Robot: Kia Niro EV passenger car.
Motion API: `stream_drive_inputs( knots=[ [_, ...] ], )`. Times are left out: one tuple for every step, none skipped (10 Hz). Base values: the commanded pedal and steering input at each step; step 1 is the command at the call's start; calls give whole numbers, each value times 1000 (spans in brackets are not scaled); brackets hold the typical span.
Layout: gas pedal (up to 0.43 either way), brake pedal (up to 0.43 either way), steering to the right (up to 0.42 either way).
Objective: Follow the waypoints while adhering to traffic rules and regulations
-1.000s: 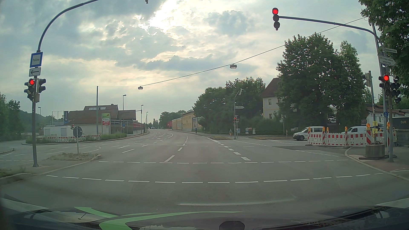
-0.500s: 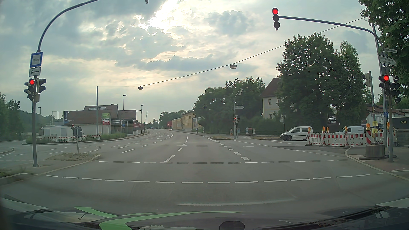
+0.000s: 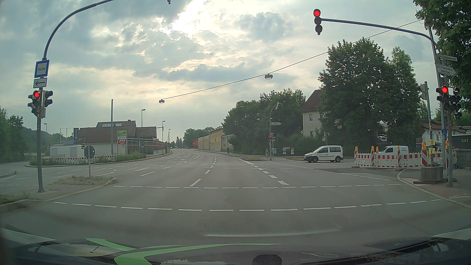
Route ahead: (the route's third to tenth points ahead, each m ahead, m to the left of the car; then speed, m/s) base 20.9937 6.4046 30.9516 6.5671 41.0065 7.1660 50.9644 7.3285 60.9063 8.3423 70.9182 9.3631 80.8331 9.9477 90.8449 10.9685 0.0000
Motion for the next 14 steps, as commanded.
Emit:
stream_drive_inputs(
  knots=[
    [0, 256, 0],
    [0, 256, 0],
    [0, 256, 0],
    [0, 256, 0],
    [0, 256, 0],
    [0, 256, 0],
    [0, 256, 0],
    [0, 256, 0],
    [0, 256, 0],
    [0, 256, 0],
    [0, 256, 0],
    [0, 256, 0],
    [0, 256, 0],
    [0, 256, 0]
  ],
)
